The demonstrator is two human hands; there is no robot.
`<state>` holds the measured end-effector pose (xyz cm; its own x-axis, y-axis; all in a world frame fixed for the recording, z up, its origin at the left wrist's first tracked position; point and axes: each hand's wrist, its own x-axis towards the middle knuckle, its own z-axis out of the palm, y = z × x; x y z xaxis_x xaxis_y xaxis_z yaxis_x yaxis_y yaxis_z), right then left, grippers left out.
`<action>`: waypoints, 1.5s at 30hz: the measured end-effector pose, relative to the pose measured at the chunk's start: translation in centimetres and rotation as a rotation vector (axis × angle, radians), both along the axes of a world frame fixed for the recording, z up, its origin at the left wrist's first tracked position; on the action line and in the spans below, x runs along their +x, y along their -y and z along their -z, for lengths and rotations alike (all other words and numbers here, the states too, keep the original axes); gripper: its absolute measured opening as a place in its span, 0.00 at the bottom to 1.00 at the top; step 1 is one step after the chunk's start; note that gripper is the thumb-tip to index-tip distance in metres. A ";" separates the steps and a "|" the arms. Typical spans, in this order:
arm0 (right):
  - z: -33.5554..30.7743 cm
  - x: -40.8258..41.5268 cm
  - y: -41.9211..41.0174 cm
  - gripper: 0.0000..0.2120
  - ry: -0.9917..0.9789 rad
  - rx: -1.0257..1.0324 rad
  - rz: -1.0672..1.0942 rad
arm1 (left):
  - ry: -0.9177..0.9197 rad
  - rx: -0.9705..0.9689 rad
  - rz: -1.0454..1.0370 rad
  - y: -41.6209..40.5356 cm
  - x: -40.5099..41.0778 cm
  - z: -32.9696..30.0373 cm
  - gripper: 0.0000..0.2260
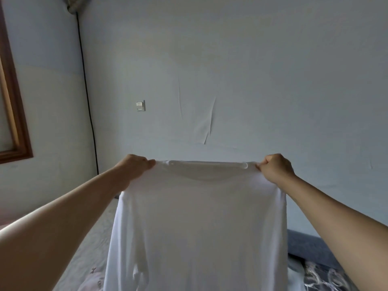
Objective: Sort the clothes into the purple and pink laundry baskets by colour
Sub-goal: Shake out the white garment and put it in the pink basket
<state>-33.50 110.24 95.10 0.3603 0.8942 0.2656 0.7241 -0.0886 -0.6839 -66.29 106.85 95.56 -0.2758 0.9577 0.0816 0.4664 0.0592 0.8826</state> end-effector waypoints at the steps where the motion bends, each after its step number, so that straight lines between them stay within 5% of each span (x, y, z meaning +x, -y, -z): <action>1: 0.2 -0.6 0.0 0.14 -0.035 -0.066 -0.013 | 0.027 -0.030 -0.033 -0.1 0.5 0.4 0.11; 6: 0.3 -3.3 -0.1 0.11 -0.524 -0.350 -0.134 | 0.514 -0.140 0.028 -0.2 3.2 1.1 0.13; 11: -1.1 -6.8 0.7 0.15 -0.763 -0.236 -0.330 | 0.677 -0.140 0.253 0.8 6.3 -0.1 0.13; 21: -2.9 -10.3 3.7 0.03 -0.526 -0.142 -0.670 | 0.604 -0.011 0.331 1.9 10.2 -0.8 0.08; 23: -2.9 -9.9 4.0 0.09 -0.453 -0.134 -0.751 | 0.635 0.006 0.314 2.0 10.5 -1.2 0.05; 28: -1.5 -10.2 4.0 0.11 -0.050 0.143 -0.666 | 0.603 0.009 0.315 2.0 11.1 -1.2 0.06; 31: -1.5 -9.4 3.5 0.11 -0.206 0.118 -0.641 | 0.423 0.031 0.347 2.1 10.5 -0.8 0.06; 35: -2.2 -8.6 3.7 0.16 -0.460 -0.077 -0.742 | -0.079 0.262 0.196 1.5 10.2 -0.1 0.25; 37: -2.5 -8.3 3.9 0.18 -0.614 -0.114 -0.827 | -0.209 0.325 0.267 1.1 10.2 0.1 0.24; 39: -2.7 -7.6 4.0 0.19 -0.694 -0.100 -0.836 | -0.124 0.293 0.391 1.2 9.8 -0.1 0.08; 42: -2.0 -6.8 4.5 0.17 -0.554 -0.051 -0.806 | 0.087 0.262 0.464 1.2 10.0 0.0 0.09; 45: -0.5 -6.6 5.0 0.15 -0.273 -0.100 -0.727 | 0.033 0.274 0.369 1.2 11.6 0.2 0.05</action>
<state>-40.14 105.21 95.60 -0.2842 0.9457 0.1577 0.4313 0.2730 -0.8599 -54.67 105.67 95.33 0.0733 0.9368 0.3420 0.3836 -0.3430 0.8574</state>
